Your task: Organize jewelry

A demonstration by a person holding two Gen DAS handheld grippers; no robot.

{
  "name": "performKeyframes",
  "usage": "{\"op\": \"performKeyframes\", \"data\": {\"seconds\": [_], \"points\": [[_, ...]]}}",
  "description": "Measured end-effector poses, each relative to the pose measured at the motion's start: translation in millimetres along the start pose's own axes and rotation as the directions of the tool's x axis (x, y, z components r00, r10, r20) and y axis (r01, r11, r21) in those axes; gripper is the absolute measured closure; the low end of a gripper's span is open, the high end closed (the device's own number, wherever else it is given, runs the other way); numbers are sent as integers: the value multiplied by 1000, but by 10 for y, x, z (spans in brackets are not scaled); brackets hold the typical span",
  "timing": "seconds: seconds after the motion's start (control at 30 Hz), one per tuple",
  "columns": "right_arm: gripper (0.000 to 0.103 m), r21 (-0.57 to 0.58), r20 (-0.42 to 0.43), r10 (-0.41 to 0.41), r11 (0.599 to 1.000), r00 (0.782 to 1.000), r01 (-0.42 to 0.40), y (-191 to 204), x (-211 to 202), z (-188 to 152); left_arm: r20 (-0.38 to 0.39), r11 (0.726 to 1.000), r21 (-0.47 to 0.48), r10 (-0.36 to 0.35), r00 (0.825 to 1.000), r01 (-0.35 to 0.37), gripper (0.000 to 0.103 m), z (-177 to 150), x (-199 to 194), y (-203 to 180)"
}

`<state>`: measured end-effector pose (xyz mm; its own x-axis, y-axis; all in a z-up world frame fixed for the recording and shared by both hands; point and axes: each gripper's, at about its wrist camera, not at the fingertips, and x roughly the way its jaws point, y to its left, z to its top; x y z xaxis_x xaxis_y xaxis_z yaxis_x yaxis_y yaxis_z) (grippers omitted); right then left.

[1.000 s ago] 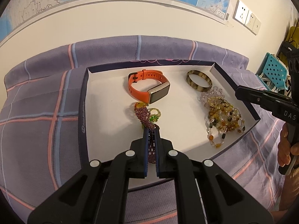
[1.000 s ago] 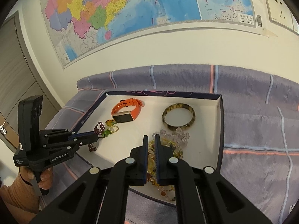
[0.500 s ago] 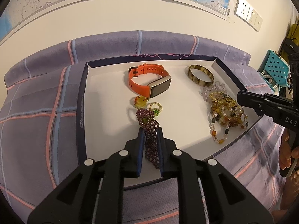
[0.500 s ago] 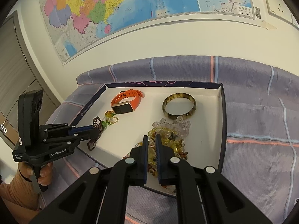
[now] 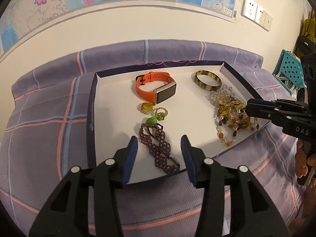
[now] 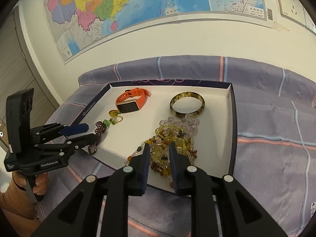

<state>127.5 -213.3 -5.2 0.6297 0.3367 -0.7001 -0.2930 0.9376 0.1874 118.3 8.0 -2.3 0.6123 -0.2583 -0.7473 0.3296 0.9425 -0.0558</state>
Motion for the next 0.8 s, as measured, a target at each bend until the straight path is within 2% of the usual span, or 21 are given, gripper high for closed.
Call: {"op": "performKeyframes", "data": {"seconds": [0.13, 0.2, 0.3, 0.37, 0.43, 0.57, 0.6, 0.8], "points": [[71, 5, 9, -14, 1000, 1000, 14, 9, -44, -39, 19, 1000, 4, 10, 1000, -10, 46, -35, -77, -31], [65, -2, 15, -28, 1000, 1000, 28, 31, -67, -60, 29, 1000, 6, 20, 999, -20, 33, -48, -113, -48], [49, -21, 34, -51, 998, 998, 51, 99, -125, -104, 64, 999, 1, 45, 997, -45, 23, -90, -224, -68], [39, -33, 47, -74, 997, 996, 76, 148, -170, -149, 83, 998, -6, 59, 995, -58, 6, -115, -284, -78], [22, -39, 68, -94, 995, 993, 97, 198, -215, -207, 113, 996, -12, 88, 990, -87, 6, -148, -355, -90], [12, -54, 93, -112, 992, 989, 118, 314, -281, -325, 114, 993, -34, 114, 987, -111, 6, -202, -427, -101], [7, -59, 97, -119, 990, 988, 125, 340, -294, -348, 114, 992, -37, 125, 986, -121, 6, -221, -445, -111], [7, -66, 103, -140, 987, 985, 147, 473, -363, -491, 117, 988, -68, 149, 982, -141, 6, -320, -529, -137]]}}
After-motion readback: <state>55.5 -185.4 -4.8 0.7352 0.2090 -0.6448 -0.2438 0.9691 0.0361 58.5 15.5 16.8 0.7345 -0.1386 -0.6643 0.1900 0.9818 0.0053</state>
